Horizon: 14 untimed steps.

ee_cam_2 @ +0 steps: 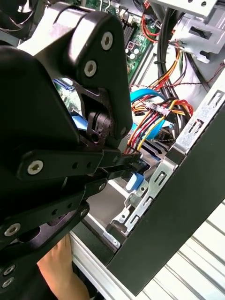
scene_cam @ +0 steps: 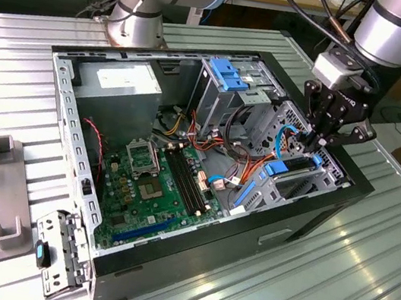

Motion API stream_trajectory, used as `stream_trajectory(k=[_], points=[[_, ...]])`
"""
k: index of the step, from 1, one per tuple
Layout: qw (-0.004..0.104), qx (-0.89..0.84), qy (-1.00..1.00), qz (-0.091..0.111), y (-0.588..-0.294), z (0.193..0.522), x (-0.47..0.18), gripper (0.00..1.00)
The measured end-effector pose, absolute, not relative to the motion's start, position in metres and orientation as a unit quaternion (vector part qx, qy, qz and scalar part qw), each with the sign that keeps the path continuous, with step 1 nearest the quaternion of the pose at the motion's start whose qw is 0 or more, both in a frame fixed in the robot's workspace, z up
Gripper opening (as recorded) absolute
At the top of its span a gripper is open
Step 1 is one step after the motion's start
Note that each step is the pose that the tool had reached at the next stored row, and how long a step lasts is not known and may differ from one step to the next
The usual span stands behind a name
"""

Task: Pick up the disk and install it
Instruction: 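Insert the first disk wire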

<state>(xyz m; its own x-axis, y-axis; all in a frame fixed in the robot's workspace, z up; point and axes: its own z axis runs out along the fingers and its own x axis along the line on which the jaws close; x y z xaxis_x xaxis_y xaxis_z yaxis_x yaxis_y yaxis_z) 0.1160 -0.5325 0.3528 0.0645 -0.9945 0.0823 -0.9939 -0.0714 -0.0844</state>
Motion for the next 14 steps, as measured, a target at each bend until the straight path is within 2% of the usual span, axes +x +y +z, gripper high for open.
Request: stream_trajectory(k=[2,5,14], points=[[0.009,-0.729,0.682,-0.056,-0.533,0.353,0.116,0.16],[0.024,-0.728,0.683,-0.043,-0.534,0.353,0.116,0.16],[0.026,-0.726,0.686,-0.044,-0.544,0.352,0.102,0.16]])
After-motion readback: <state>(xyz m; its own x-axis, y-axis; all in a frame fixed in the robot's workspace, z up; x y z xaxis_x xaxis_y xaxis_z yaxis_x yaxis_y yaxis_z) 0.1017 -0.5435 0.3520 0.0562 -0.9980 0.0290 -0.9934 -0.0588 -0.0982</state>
